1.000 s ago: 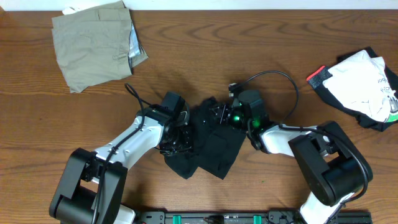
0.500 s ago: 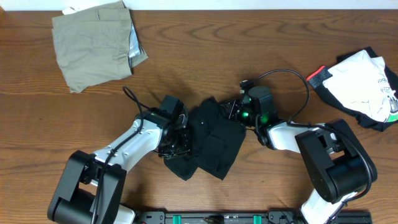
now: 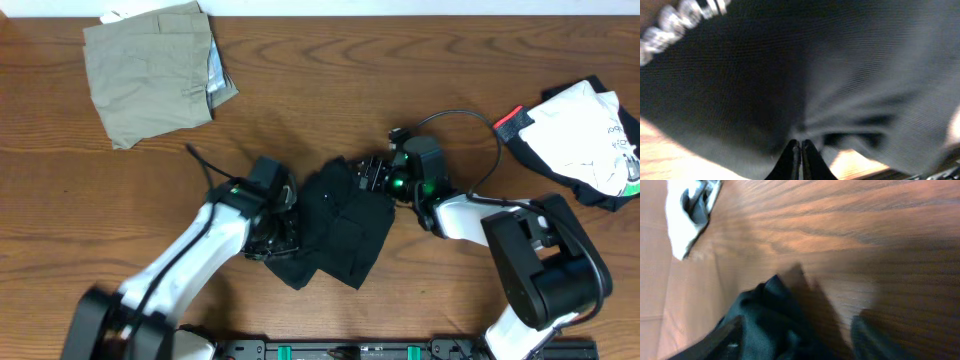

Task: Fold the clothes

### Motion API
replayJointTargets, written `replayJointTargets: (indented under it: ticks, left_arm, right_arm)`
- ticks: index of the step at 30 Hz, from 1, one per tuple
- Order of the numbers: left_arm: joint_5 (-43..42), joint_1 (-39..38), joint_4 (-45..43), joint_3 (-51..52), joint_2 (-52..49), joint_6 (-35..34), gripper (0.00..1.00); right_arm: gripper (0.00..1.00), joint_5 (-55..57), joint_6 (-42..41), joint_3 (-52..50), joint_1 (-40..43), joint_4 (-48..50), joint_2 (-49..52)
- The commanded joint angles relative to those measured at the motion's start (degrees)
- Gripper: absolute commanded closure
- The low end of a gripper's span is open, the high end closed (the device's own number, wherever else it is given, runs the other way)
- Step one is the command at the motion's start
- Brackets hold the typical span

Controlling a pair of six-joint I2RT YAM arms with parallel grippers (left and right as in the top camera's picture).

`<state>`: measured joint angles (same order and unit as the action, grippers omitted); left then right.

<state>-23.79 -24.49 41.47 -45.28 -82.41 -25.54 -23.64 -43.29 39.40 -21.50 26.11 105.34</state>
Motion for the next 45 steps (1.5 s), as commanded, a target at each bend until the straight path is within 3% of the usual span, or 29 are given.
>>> replayJointTargets:
  ticks: [1, 4, 7, 12, 13, 15, 20, 25, 30, 37, 41, 45]
  left_arm:
    - [5.53, -0.07, -0.17, -1.64, 7.48, 1.27, 0.73]
    - [11.52, -0.02, -1.38, -1.64, 12.11, 1.36, 0.56]
    - [12.92, 0.63, -3.54, -1.64, 13.57, 1.88, 0.49]
    - [12.94, 4.11, -6.58, -1.64, 11.63, 3.72, 0.4]
    - [12.92, 5.68, -7.3, -1.64, 10.69, 3.87, 0.4]
    - [12.57, 8.68, -8.26, -1.64, 8.94, 3.89, 0.4]
    - [4.85, 14.93, -10.47, -1.92, 3.39, 9.22, 0.4]
    - [0.11, 15.67, -12.11, -3.3, -2.71, 14.23, 0.34]
    - [-0.9, 15.69, -13.7, -6.45, -6.49, 14.58, 0.34]
    - [-8.44, 15.69, -15.69, -9.46, -10.82, 15.98, 0.34]
    - [-8.57, 15.72, -15.63, -9.44, -13.07, 17.18, 0.34]
    - [-8.52, 16.24, -15.91, -9.44, -14.6, 17.16, 0.34]
  right_arm:
    - [0.2, 3.45, 0.46, 0.04, 2.21, -4.0, -0.24]
    - [0.17, 4.46, 0.04, 0.02, 3.28, -6.56, -0.24]
    - [0.18, 3.1, 0.07, 0.02, 3.5, -6.51, -0.24]
    - [0.37, -6.93, 0.85, 0.02, 3.43, -1.27, -0.94]
    - [0.43, -7.52, 1.36, 0.02, 3.43, -1.4, -1.99]
    - [0.47, -7.5, 2.82, 0.02, 3.43, -3.08, -4.39]
    - [0.46, -5.7, 7.89, 0.02, 3.43, -12.35, -14.71]
    - [0.41, -5.4, 10.95, 0.02, 0.98, -24.72, -24.98]
    - [0.42, -1.18, 8.07, 0.02, -5.66, -37.68, -29.03]
    - [0.42, 3.41, 2.95, 0.02, -16.65, -37.86, -28.89]
    - [0.4, 6.58, 0.79, 0.02, -19.12, -38.42, -28.85]
    - [0.49, 6.8, -0.85, -0.09, -19.45, -39.17, -28.55]
